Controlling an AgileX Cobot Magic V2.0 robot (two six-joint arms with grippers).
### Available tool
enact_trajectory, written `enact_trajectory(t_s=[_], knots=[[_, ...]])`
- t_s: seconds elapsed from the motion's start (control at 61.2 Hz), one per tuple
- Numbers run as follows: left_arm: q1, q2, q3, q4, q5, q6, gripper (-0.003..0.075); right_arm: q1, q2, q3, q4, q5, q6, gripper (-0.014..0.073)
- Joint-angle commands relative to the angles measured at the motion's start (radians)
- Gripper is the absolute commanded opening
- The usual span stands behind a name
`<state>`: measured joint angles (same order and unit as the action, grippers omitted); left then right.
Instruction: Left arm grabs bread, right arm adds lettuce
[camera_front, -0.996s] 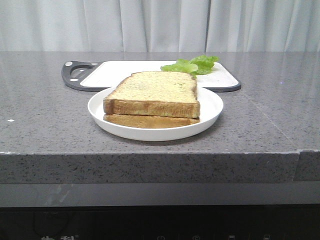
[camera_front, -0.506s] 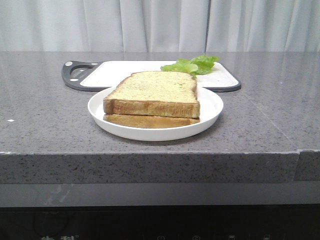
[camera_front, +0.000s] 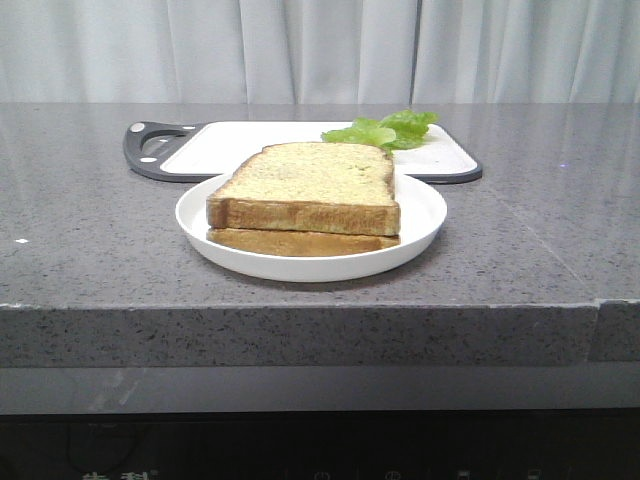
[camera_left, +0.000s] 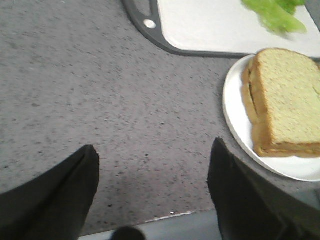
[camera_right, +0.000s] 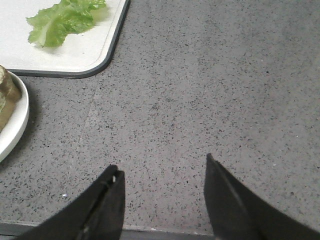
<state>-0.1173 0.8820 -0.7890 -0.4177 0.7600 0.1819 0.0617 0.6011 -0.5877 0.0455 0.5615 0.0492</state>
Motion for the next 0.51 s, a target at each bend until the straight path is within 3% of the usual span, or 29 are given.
enact_trajectory(t_s=[0.0,0.278,0.49], knots=[[-0.050,0.096,-0.095,-0.067,-0.005,0.010,0.0473,-0.001,0.008,-0.031,0.003,-0.073,-0.001,0.0395],[-0.220,0.438,-0.318,-0.089,0.050,0.010,0.0473,-0.001,0.008,-0.031,0.003,-0.073,-0.001,0.0395],[-0.263,0.666,-0.531,-0.178,0.186,0.010,0.0473,-0.001,0.008,-0.031,0.003,-0.073,-0.001,0.0395]])
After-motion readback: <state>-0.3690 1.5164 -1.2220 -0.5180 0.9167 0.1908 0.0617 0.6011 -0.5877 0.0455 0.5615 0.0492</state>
